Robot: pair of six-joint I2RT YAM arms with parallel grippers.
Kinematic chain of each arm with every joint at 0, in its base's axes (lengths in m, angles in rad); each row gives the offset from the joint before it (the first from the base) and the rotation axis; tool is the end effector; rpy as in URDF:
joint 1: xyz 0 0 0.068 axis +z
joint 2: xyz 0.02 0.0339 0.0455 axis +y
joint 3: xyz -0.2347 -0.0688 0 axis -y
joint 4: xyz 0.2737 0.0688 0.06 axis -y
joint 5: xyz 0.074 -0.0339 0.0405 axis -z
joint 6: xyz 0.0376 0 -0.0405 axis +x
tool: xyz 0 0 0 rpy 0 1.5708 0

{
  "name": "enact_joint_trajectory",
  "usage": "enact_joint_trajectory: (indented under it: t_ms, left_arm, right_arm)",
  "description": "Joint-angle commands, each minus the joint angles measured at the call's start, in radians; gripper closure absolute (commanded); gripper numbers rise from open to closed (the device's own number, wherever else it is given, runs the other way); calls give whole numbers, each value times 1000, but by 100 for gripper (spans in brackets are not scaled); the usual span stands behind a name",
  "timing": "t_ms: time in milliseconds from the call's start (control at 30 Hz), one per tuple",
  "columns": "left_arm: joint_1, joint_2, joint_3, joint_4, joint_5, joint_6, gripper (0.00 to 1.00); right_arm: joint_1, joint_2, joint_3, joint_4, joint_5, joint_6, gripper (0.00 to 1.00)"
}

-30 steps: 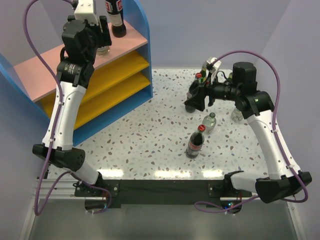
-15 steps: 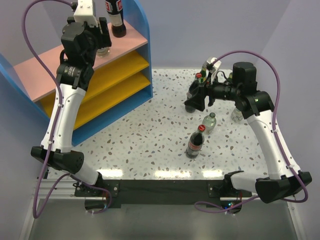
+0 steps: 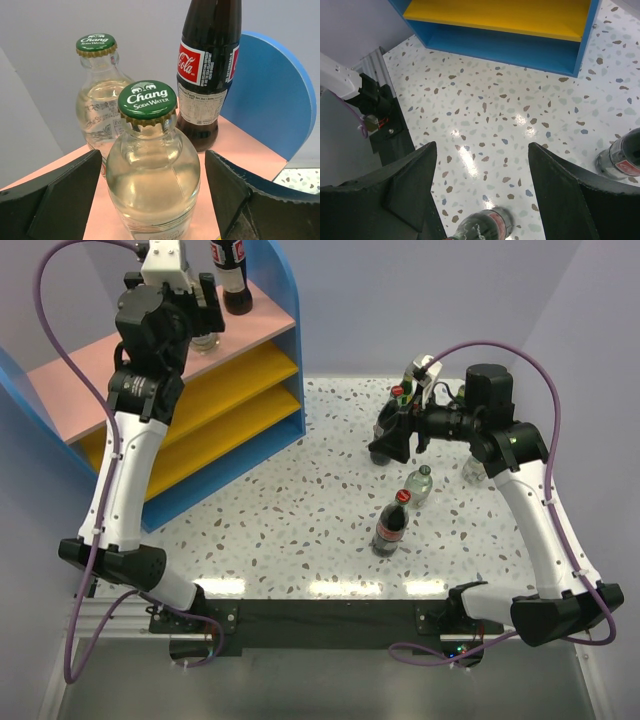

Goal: Place and organize the beverage onto the shelf
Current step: Place the drink on the shelf.

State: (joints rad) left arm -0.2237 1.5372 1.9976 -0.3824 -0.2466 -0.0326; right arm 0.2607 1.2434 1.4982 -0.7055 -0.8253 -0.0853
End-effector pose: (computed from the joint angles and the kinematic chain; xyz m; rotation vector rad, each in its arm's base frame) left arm 0.3343 -0.0666 0.5320 -0.0563 1.4941 -0.0226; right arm 0.2671 0.0999 0.4194 -0.8473 1.7956 0.9401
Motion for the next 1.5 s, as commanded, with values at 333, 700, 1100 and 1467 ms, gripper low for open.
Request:
enact_joint_trajectory:
  t_ms: [333,700,1100,1467]
  left_arm:
    - [7,-52,99,-6,33,-20,0]
    - [7,-109,148,-44,78,-41,0]
    - [7,-348,-31,-137,185,-95,0]
    - [7,-637,-391,-138,386,-216,0]
  right_arm:
    - [-8,-19,20,-2,-40,-20,23]
    - [-8,-32,56,-87,-15,-129,22]
    - [-23,-58,91,-204,164,-217,21]
    - [-129,-96,-2,-275,474,-160,21]
